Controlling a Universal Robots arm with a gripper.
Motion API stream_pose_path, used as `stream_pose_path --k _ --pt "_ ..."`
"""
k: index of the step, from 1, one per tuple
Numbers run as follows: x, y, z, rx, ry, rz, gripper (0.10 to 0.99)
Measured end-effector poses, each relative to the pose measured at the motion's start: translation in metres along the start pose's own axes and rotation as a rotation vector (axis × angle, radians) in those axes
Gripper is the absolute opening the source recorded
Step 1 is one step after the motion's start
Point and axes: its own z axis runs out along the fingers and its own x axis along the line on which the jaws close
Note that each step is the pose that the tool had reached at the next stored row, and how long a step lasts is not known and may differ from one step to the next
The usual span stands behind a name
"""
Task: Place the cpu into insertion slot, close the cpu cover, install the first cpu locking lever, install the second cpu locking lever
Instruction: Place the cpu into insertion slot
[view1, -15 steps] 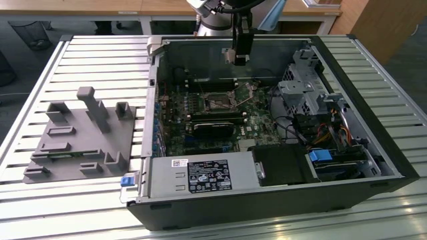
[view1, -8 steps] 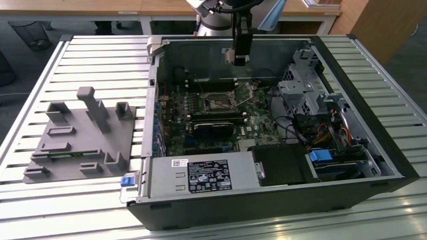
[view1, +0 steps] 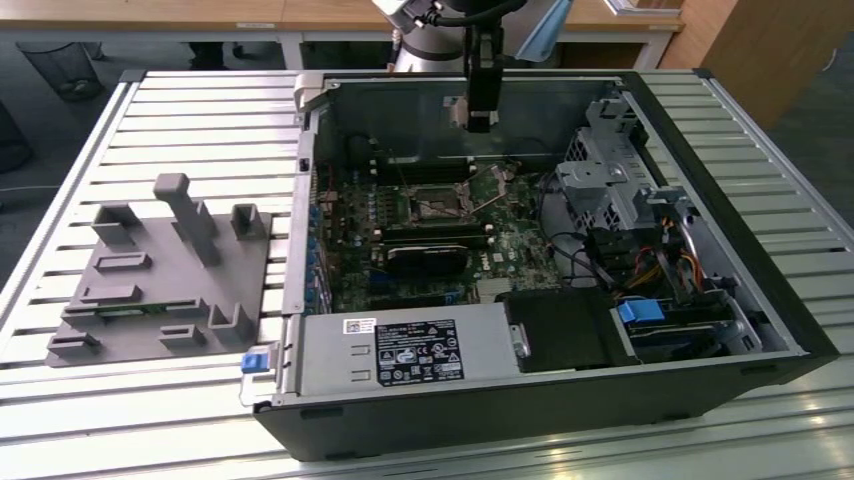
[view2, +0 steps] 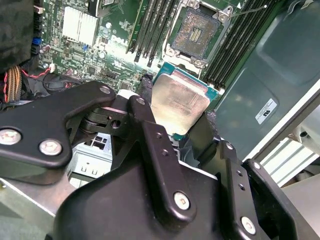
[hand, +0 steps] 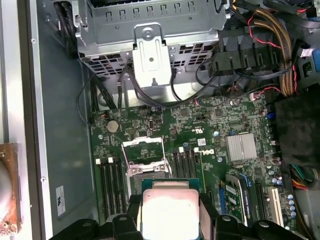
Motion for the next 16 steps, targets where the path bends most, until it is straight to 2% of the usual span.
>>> stream_pose_path --k 16 --pt "0.0 -0.0001 0.0011 -0.001 -0.0058 0.064 0.541"
